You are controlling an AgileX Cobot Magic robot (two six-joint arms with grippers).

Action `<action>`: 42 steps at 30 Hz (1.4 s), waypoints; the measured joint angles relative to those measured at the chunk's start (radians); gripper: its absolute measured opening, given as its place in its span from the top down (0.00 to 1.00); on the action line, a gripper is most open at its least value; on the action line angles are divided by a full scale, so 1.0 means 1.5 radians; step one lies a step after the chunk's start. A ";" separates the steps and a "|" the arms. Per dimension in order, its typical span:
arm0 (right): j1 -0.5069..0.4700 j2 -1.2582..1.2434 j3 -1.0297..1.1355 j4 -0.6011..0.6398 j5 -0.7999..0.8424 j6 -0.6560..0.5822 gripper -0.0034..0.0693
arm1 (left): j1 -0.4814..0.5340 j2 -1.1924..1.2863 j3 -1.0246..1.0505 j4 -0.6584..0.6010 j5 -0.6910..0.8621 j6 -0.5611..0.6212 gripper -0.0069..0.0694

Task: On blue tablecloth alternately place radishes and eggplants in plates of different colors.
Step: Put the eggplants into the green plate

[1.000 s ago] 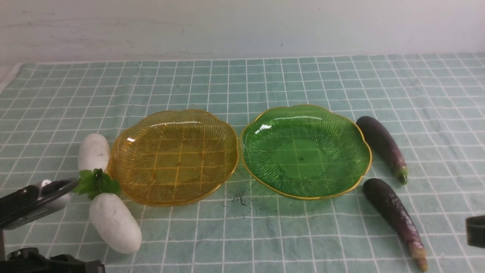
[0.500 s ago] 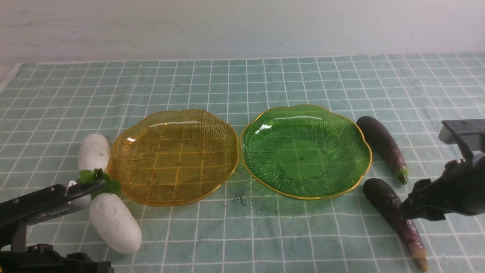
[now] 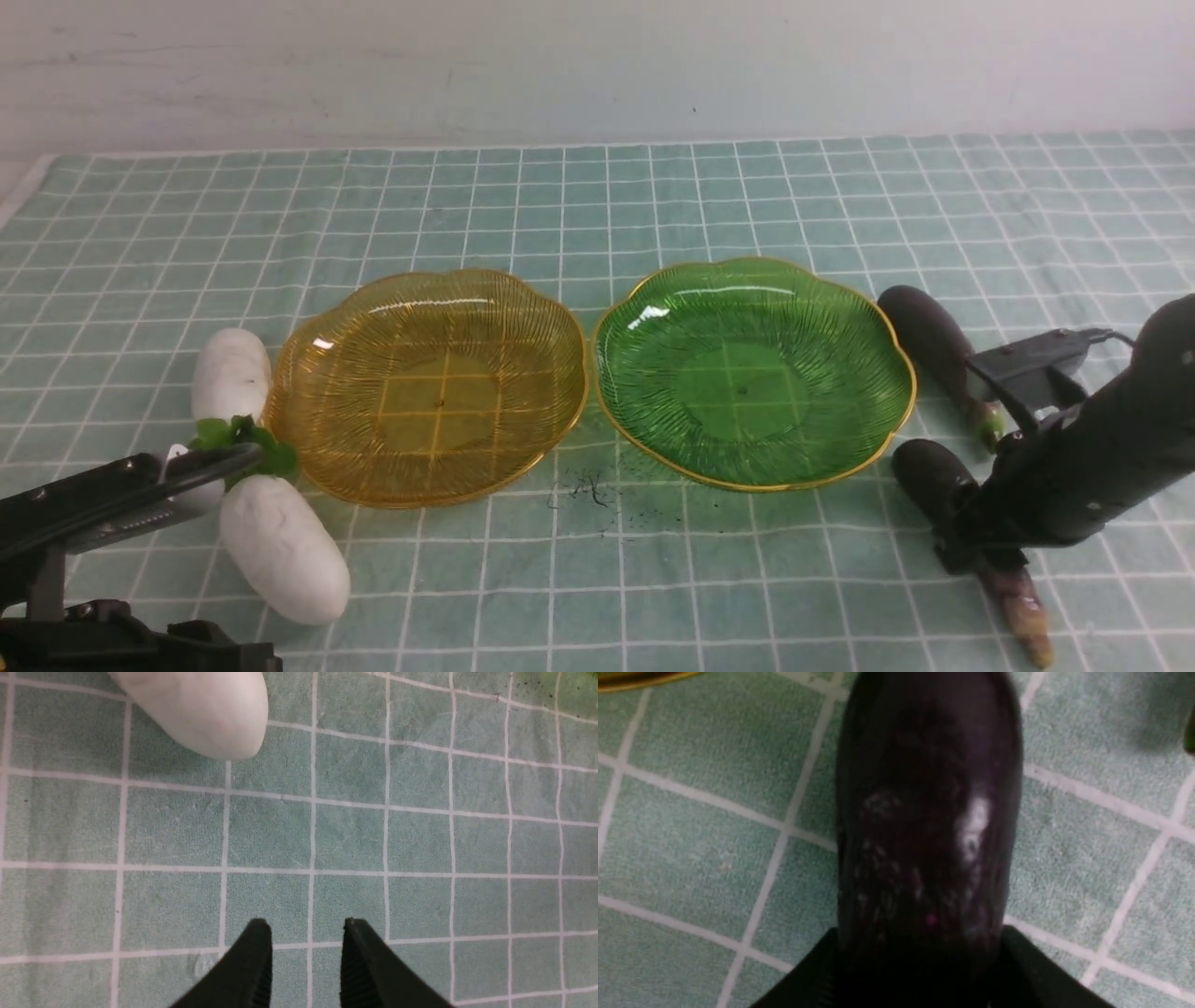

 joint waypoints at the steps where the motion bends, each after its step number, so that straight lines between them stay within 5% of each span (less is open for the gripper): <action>1: 0.000 0.001 -0.001 -0.001 0.002 0.000 0.52 | 0.000 0.000 0.000 0.000 0.000 0.000 0.65; 12: 0.000 -0.127 -0.077 -0.102 0.231 0.160 0.52 | 0.000 0.000 0.000 0.000 0.000 0.001 0.65; 21: 0.060 -0.110 -0.216 0.032 0.168 0.130 0.52 | 0.000 0.000 0.000 0.000 0.000 0.000 0.65; 29: 0.090 0.054 -0.303 0.035 0.079 0.115 0.52 | 0.000 0.000 0.000 0.000 0.000 0.000 0.65; 33: 0.090 0.103 -0.321 0.038 0.076 0.115 0.40 | 0.000 0.000 0.000 0.000 0.000 0.000 0.65; 38: 0.090 0.119 -0.346 0.028 0.091 0.119 0.14 | 0.000 0.000 0.000 0.000 0.000 0.000 0.65; 42: 0.071 0.119 -0.422 -0.030 0.150 0.152 0.06 | 0.000 0.000 0.000 0.000 0.000 0.000 0.65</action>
